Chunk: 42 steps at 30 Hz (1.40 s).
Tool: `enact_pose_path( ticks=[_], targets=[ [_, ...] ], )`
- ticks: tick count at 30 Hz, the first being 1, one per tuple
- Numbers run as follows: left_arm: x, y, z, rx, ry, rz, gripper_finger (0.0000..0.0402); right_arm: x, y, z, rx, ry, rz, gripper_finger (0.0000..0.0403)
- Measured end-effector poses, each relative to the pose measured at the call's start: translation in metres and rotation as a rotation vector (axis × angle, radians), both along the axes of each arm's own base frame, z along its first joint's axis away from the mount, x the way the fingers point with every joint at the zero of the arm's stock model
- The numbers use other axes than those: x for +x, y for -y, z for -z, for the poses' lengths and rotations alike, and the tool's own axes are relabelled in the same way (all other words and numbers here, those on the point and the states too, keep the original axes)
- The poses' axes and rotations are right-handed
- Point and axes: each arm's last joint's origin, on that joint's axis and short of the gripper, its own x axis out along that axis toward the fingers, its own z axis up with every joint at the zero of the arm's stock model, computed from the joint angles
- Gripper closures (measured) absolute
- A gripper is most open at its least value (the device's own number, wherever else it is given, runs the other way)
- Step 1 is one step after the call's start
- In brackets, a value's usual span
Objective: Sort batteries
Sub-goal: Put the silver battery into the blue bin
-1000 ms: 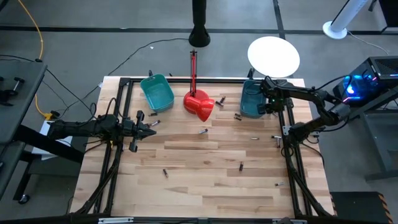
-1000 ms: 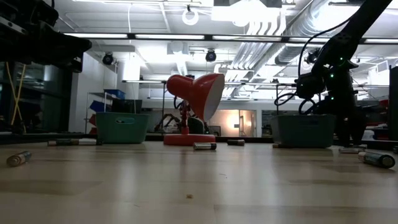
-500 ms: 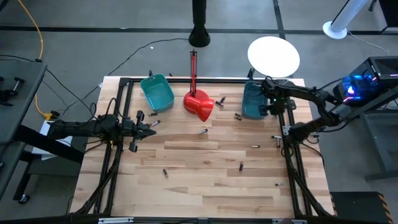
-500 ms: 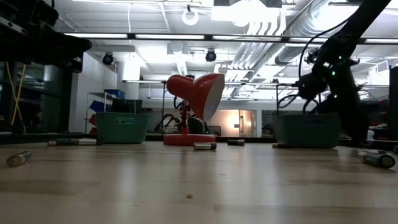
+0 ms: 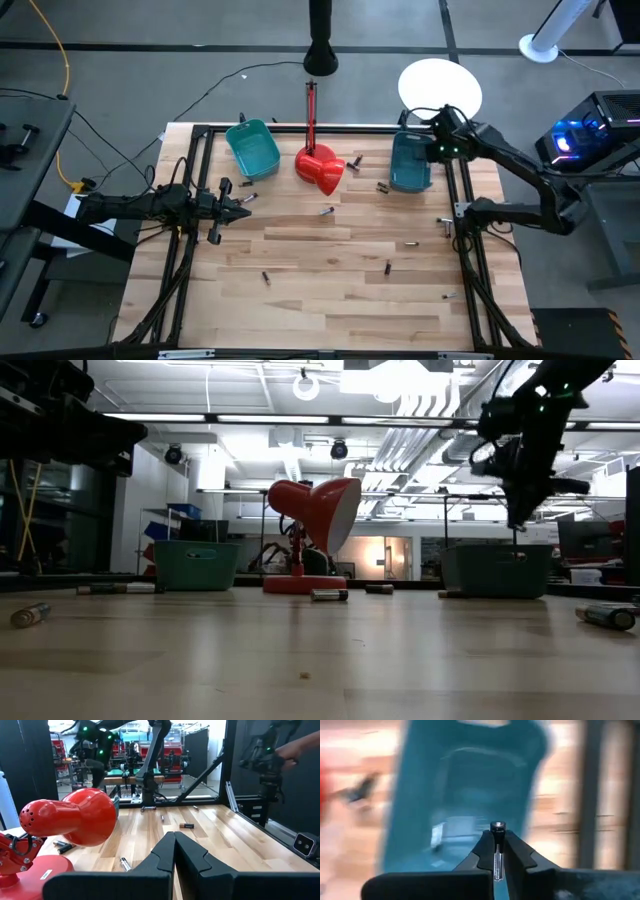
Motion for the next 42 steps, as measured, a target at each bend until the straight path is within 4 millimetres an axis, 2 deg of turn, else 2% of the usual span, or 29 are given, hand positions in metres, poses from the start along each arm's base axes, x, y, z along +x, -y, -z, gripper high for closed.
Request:
enact_pose_path(
  ticks=[4,9,15,18,23,28,32,37,42],
  targets=[
    [0.0,0.0,0.0,0.0,-0.001,0.0,0.0402,0.014,-0.02,0.001,0.015,0.029,-0.042,0.0378],
    [0.0,0.0,0.0,0.0,0.0,0.0,0.0401,0.026,-0.04,0.009,0.007,-0.047,-0.051,0.0309],
    [0.0,0.0,0.0,0.0,0.0,0.0,0.0401,0.035,-0.057,-0.001,-0.031,-0.001,-0.143,0.0239],
    [0.0,0.0,0.0,0.0,0.0,0.0,0.0402,0.04,-0.08,-0.007,0.031,0.072,-0.316,0.0228],
    [0.0,0.0,0.0,0.0,-0.001,0.0,0.0402,0.05,-0.143,-0.006,0.151,0.081,-0.625,0.0233],
    [0.0,0.0,0.0,0.0,0.0,0.0,0.0402,0.055,-0.209,0.01,0.193,-0.04,-0.871,0.024],
    [0.0,0.0,0.0,0.0,0.0,0.0,0.0402,0.059,-0.241,0.032,0.143,-0.19,-1.022,0.024],
    [0.0,0.0,0.0,0.0,-0.001,0.0,0.0401,0.073,-0.253,0.063,0.107,-0.363,-1.145,0.0241],
    [0.0,0.0,0.0,0.0,0.0,0.0,0.0401,0.086,-0.249,0.087,0.056,-0.504,-1.202,0.0241]
  ],
)
